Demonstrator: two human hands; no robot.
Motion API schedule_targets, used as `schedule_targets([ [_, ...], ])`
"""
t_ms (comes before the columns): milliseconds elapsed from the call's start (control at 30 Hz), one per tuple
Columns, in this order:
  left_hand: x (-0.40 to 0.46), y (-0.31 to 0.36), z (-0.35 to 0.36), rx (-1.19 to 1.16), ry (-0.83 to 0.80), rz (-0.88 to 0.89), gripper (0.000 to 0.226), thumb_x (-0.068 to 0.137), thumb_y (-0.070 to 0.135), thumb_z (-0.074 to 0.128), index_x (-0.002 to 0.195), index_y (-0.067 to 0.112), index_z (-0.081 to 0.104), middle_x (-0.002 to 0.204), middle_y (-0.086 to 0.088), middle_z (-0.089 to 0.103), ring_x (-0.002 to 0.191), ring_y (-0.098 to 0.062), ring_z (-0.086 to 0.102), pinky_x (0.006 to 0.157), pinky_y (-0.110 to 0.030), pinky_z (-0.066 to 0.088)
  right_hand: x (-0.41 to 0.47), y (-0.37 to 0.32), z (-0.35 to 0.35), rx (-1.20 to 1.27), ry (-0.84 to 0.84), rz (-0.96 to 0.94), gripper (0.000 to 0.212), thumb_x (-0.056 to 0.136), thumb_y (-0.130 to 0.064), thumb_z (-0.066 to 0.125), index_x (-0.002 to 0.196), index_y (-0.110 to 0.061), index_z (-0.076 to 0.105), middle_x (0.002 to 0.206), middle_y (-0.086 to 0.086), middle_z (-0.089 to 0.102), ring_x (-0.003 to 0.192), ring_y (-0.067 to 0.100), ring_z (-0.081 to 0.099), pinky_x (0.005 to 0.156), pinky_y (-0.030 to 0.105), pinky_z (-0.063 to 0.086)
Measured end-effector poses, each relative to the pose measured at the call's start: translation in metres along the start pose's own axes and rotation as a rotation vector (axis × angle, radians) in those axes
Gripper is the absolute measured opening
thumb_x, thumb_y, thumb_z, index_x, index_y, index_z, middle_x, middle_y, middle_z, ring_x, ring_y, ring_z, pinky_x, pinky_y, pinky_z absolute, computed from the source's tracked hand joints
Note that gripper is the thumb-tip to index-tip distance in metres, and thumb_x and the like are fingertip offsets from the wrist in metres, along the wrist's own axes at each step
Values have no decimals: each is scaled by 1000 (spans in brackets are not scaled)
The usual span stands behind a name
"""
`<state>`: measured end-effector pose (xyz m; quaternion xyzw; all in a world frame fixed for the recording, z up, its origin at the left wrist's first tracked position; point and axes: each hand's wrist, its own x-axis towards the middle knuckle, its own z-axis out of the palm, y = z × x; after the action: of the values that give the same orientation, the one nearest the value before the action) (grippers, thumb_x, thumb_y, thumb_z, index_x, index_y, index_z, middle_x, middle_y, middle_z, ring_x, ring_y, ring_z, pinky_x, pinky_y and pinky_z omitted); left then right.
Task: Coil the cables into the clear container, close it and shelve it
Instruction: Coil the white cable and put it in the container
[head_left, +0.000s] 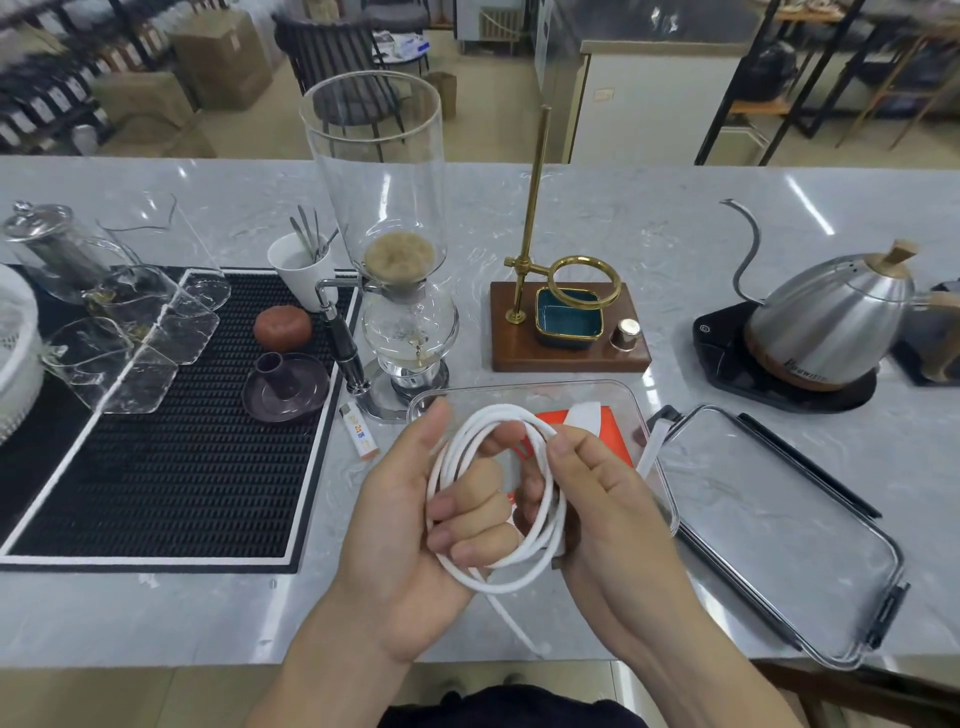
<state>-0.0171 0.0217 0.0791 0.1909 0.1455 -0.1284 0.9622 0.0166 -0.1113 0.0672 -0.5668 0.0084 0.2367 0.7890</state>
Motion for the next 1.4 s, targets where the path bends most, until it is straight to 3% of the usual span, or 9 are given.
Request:
schedule_targets([
  [300, -2, -7, -5, 6, -163, -98, 45, 95, 41, 47, 64, 9, 52, 35, 1, 22, 29, -12, 28, 44, -26, 47, -4, 7, 4, 72, 25, 39, 22, 98, -18, 49, 95, -8, 69, 72, 12, 54, 65, 24, 46, 59, 28, 42],
  [400, 0, -3, -6, -40, -266, -165, 48, 97, 44, 47, 99, -2, 63, 47, 2, 23, 40, -10, 22, 43, -21, 38, -4, 11, 4, 64, 44, 14, 21, 98, -22, 54, 99, -7, 68, 78, 15, 56, 74, 27, 48, 63, 31, 45],
  [500, 0, -1, -6, -11, -325, -201, 64, 99, 43, 43, 146, 1, 33, 58, 2, 22, 44, -6, 19, 41, -18, 26, -3, 14, 1, 34, -4, -19, 26, 91, -29, 59, 103, -9, 68, 87, 17, 68, 82, 26, 61, 78, 38, 51],
  [733, 0, 3, -8, 43, -346, -165, 65, 101, 47, 36, 152, 9, 23, 69, 0, 26, 46, -5, 22, 41, -16, 21, -6, 9, -4, 174, -225, 45, 40, 91, -26, 51, 121, 0, 61, 112, 29, 66, 99, 27, 63, 88, 34, 53],
  [900, 3, 11, -4, 26, -364, -102, 65, 102, 49, 30, 152, 11, 17, 67, 1, 25, 43, -3, 14, 38, -16, 14, -7, 24, -11, 251, -436, 139, 72, 95, -58, 30, 135, -4, 54, 133, 26, 59, 120, 35, 56, 103, 49, 42],
  [1000, 4, 20, -1, 44, -367, -65, 66, 101, 52, 29, 152, 12, 15, 66, 1, 26, 43, -3, 11, 37, -16, 12, -12, 42, -17, 42, -538, 194, 89, 84, -79, 34, 131, -6, 59, 110, 26, 67, 94, 27, 65, 95, 40, 46],
  [1133, 3, 34, -3, 50, -381, -40, 67, 101, 55, 26, 152, 13, 12, 67, 0, 26, 44, -3, 12, 38, -16, 13, -24, 43, -41, -372, -590, 176, 52, 92, -62, 46, 101, -15, 66, 67, 4, 62, 61, 17, 55, 68, 40, 42],
  [1267, -2, 43, -9, 66, -376, -68, 67, 100, 58, 28, 151, 15, 24, 68, 0, 27, 45, -5, 22, 38, -17, 20, -18, 20, -77, -717, -610, 154, 23, 95, -37, 61, 79, -20, 63, 57, -16, 54, 56, -3, 46, 59, 17, 36],
  [1400, -4, 41, -15, 149, -344, -159, 67, 97, 60, 36, 147, 15, 38, 66, 0, 27, 43, -4, 21, 36, -14, 24, -1, -9, -105, -997, -471, 17, 29, 93, -39, 61, 71, -21, 67, 54, -14, 49, 53, 0, 41, 54, 14, 31],
])
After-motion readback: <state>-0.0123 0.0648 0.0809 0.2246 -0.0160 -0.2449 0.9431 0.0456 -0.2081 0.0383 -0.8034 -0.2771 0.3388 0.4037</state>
